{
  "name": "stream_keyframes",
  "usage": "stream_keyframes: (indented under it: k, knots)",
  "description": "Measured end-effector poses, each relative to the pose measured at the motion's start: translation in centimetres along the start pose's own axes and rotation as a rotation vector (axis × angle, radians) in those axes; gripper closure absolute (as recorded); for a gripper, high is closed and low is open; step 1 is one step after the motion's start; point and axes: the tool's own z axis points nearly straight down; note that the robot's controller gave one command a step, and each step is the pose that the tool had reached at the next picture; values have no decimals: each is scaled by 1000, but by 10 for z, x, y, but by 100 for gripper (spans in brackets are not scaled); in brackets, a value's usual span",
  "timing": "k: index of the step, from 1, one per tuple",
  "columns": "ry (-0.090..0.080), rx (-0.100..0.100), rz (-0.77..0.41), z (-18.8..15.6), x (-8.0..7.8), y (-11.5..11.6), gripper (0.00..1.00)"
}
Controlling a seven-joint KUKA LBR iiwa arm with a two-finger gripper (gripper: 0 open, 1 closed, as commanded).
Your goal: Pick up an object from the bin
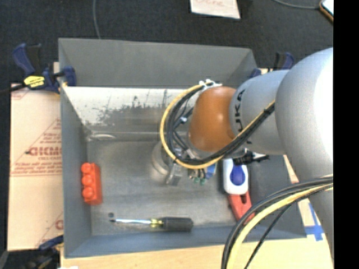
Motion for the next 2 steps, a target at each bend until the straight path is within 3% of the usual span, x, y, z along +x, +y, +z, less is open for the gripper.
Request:
stream_keyframes:
  k: [1, 2]
  knots:
    - [3, 2, 47, -8, 61, -35, 100]
    - [-14, -3, -24, -3, 45, -43, 100]
